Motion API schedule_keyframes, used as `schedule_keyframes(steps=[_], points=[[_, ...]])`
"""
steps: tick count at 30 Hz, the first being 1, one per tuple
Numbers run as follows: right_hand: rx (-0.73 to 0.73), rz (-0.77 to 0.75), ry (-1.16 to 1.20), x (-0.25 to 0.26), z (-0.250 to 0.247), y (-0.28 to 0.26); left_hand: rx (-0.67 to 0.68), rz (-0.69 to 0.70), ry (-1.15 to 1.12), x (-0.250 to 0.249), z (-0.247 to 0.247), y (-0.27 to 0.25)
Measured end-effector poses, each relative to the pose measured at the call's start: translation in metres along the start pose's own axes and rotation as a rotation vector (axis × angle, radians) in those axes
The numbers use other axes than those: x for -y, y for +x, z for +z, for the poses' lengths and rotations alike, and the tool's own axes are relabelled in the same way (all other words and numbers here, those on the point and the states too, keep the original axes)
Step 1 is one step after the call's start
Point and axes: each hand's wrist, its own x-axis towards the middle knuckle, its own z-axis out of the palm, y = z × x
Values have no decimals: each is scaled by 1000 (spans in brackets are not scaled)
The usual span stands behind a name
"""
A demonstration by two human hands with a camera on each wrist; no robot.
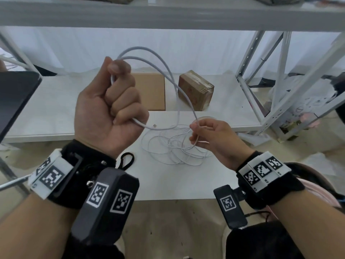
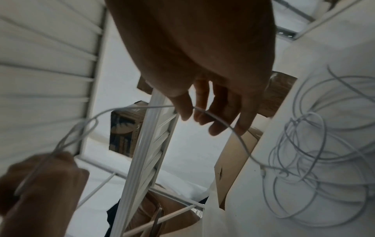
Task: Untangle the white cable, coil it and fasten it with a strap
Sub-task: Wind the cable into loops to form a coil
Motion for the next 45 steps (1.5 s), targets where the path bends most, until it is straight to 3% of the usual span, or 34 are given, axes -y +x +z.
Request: schedule_keyframes(steps=[11,16,24,31,34,39,45], points=[[-142,97,-21,-14,-3,6,-19,264,19,-36,-18,-8],[-208,-42,77,-6,3,0,-132,320,461,-17,-16,-3],[-151,-154,-139,5,14,-15,-130,207,947,35,-21,11],[89,-188,-303,16,27,-33,-187,347,1959,62,-38,5],[220,-190,-262,21,26,-40,-223,427,2254,65,-45,5],[315,-229,-300,23,23,-44,-256,384,2452,64,-51,8],[348,-265,-337,24,15,-40,-261,248,2489,66,-52,6]])
